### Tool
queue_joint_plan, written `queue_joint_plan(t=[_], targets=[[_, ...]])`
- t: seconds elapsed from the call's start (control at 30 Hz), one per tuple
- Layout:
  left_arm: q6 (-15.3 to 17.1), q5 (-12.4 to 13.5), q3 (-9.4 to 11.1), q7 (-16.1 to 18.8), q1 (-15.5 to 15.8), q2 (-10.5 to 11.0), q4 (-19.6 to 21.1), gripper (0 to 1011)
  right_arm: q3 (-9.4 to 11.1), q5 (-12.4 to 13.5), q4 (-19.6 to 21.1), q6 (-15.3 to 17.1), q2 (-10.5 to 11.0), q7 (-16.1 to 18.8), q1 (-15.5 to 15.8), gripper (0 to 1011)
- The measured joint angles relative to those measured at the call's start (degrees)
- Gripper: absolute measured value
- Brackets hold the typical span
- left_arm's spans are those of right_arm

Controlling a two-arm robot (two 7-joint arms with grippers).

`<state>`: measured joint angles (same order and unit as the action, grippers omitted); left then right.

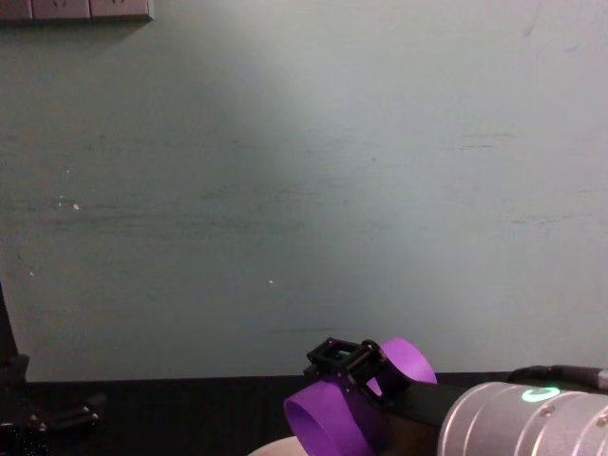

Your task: Pick up the cup and pour the mung beans from the cup into the bowl.

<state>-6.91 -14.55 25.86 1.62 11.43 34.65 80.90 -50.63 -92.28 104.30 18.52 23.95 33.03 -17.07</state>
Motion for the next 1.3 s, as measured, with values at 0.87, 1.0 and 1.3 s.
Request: queue_joint_plan(t=[0.87,1.0,1.3], targets=[[0.00,0.00,0.00,0.00,0.00,0.00,0.00,1000,4.45,8.34,1.17,-0.39,-0.18,-5.68,2.44,728],[0.00,0.00,0.00,0.00,0.00,0.00,0.00,1000,9.82,18.60,2.39,-1.39,-0.17,-10.88,5.18,726],[0.00,0.00,0.00,0.00,0.00,0.00,0.00,1000,22.94,43.72,1.61,-8.70,-2.58,-18.36,10.71,726]])
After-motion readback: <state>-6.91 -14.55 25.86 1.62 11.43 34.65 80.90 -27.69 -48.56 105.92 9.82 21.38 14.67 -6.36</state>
